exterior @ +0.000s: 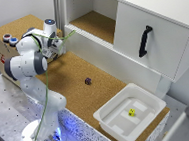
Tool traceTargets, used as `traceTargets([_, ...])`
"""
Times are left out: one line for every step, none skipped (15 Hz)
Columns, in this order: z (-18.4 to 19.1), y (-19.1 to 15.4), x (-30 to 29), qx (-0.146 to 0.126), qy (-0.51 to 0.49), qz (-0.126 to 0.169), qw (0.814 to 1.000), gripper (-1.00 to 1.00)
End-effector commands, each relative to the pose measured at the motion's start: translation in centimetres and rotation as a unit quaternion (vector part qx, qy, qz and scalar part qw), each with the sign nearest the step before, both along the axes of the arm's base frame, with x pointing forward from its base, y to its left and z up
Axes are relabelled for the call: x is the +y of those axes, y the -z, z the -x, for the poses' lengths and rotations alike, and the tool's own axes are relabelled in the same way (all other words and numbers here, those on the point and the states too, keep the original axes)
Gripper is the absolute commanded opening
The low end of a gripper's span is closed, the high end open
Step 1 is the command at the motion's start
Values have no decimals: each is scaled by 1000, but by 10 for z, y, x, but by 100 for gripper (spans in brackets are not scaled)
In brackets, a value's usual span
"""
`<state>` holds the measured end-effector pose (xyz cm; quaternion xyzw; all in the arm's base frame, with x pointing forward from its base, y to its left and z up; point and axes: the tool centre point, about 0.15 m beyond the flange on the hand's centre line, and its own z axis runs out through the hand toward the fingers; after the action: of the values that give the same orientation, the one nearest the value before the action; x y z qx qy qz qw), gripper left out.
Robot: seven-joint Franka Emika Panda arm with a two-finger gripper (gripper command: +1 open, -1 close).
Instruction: Grasp the pink block
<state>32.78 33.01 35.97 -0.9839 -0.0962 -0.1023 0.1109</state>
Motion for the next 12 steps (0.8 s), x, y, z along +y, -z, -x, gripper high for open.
traceTargets([23,-44,-12,-38,13,9,999,100])
traceTargets([24,-49,-12,-40,8,8,999,100])
traceTargets([26,-53,-11,-39,-1,9,999,100])
traceTargets([27,-59,-8,-42,-15,13,999,100])
traceTargets([28,-66,-4,-35,-42,9,998,100])
traceTargets([28,-74,-1,-42,-59,17,997,100])
traceTargets([31,-83,7,-44,-92,29,994,100])
traceTargets([34,-91,12,-40,-128,36,990,100])
traceTargets([35,-97,18,-30,-164,44,985,100])
traceTargets([37,-103,27,-16,-211,54,976,100])
traceTargets([38,-107,33,-11,-230,59,971,100])
traceTargets([40,-115,43,-10,-266,74,961,100])
